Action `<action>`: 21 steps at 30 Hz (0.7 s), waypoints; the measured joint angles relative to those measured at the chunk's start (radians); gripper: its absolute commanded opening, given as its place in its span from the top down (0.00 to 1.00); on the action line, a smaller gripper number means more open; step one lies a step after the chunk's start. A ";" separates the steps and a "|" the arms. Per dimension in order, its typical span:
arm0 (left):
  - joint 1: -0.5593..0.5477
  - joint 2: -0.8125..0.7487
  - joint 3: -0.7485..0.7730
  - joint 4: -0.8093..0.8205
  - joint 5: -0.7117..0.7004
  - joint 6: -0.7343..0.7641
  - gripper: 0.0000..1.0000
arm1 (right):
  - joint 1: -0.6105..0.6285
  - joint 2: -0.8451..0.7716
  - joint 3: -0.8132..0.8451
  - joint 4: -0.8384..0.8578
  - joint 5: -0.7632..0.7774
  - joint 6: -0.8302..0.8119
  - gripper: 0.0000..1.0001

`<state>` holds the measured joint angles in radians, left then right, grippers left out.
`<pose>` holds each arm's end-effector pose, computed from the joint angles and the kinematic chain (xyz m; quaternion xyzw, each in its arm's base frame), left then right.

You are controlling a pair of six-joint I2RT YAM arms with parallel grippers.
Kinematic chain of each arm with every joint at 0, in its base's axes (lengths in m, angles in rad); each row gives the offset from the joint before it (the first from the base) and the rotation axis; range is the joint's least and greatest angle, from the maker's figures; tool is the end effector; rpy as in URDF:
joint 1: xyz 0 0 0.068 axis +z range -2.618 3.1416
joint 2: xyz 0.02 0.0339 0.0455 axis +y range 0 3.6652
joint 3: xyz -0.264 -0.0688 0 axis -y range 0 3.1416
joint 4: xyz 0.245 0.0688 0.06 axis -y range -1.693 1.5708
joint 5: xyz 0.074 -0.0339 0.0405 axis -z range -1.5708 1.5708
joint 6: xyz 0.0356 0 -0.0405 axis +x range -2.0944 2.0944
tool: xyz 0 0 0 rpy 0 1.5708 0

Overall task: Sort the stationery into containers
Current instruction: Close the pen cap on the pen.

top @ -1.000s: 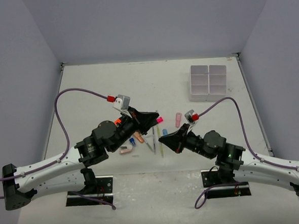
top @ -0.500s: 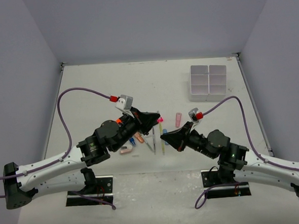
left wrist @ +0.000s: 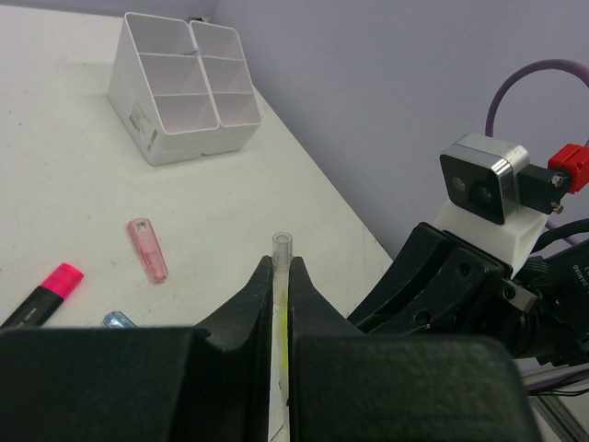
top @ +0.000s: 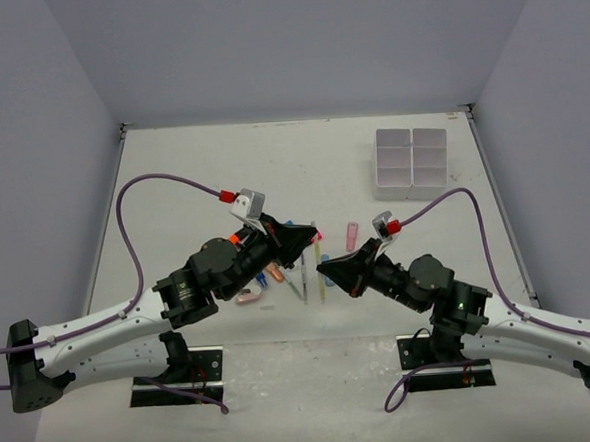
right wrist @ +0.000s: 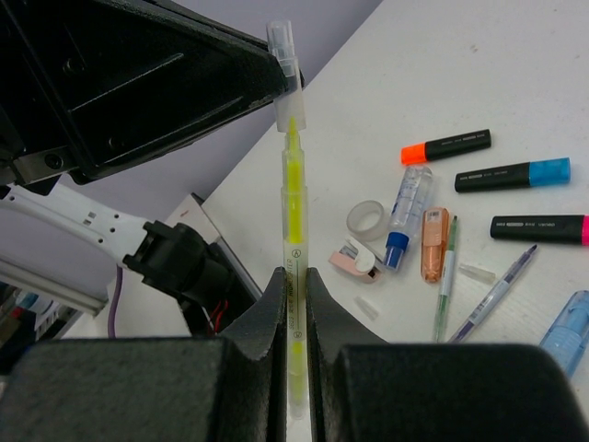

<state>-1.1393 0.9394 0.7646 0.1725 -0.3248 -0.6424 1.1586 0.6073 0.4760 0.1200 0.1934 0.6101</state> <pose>0.1038 -0.1984 0.3428 0.0611 0.7052 -0.4700 0.5272 0.0715 0.1465 0.2903 -0.1263 0.6997 0.4978 0.4966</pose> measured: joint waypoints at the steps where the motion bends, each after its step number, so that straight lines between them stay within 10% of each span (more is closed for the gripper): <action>1: 0.000 0.000 0.000 0.000 0.000 0.000 1.00 | 0.000 0.002 0.001 0.000 0.000 0.000 1.00; 21: 0.003 0.004 -0.026 0.072 0.055 -0.010 1.00 | 0.001 0.030 0.099 -0.073 0.051 -0.058 1.00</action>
<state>-1.1362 0.9432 0.7390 0.2441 -0.2698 -0.6520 1.1592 0.6368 0.5745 0.0466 0.2444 0.5523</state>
